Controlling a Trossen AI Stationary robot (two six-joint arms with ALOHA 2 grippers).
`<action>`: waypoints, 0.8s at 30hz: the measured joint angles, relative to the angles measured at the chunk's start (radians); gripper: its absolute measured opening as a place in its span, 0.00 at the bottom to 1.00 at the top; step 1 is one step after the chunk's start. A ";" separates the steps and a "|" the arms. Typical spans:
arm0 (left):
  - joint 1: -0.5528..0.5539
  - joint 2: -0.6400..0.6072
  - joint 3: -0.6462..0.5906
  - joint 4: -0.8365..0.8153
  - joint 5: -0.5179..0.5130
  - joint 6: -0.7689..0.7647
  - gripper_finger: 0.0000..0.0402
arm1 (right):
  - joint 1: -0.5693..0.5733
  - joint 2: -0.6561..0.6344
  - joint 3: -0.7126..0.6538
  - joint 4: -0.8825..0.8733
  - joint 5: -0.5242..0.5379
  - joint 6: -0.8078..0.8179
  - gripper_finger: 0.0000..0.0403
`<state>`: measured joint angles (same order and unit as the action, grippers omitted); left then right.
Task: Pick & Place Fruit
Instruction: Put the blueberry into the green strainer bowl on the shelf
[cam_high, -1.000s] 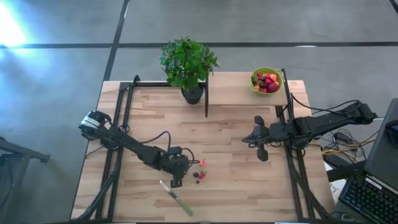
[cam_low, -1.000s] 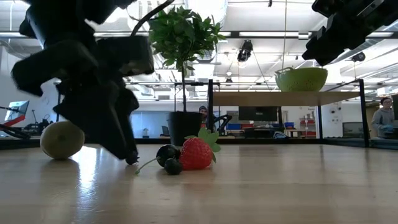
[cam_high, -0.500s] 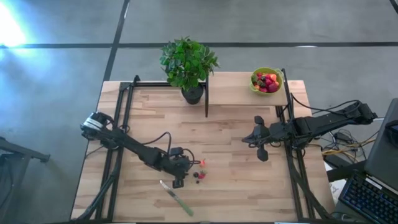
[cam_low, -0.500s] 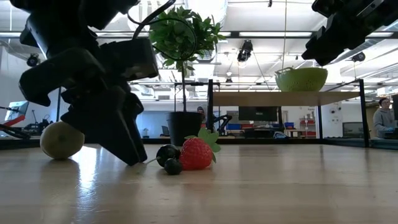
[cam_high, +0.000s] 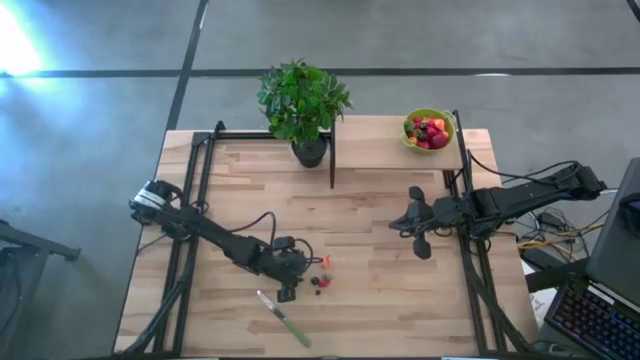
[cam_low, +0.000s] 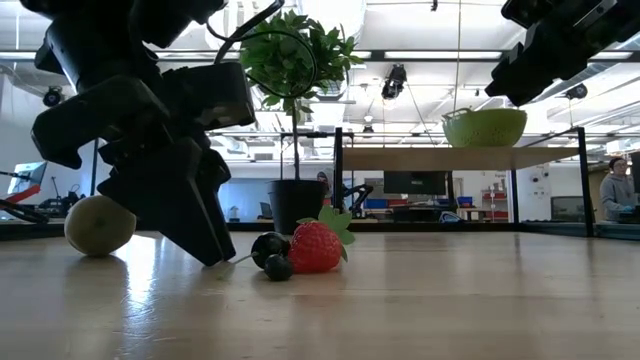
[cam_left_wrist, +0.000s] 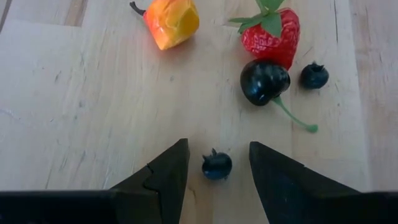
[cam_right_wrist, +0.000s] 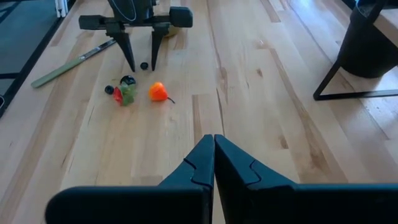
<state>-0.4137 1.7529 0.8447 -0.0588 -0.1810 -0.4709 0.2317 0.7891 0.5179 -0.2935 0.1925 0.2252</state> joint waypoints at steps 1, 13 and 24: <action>0.000 0.000 0.000 -0.002 0.000 -0.002 0.44 | 0.000 0.000 0.000 0.000 0.000 0.001 0.02; 0.001 -0.001 0.010 -0.041 -0.004 -0.007 0.29 | 0.000 0.000 -0.006 0.022 0.000 0.000 0.02; 0.001 -0.002 0.010 -0.046 -0.003 -0.010 0.15 | 0.000 0.000 -0.011 0.023 0.000 0.000 0.02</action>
<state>-0.4129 1.7508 0.8551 -0.1043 -0.1836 -0.4812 0.2314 0.7891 0.5064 -0.2707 0.1925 0.2256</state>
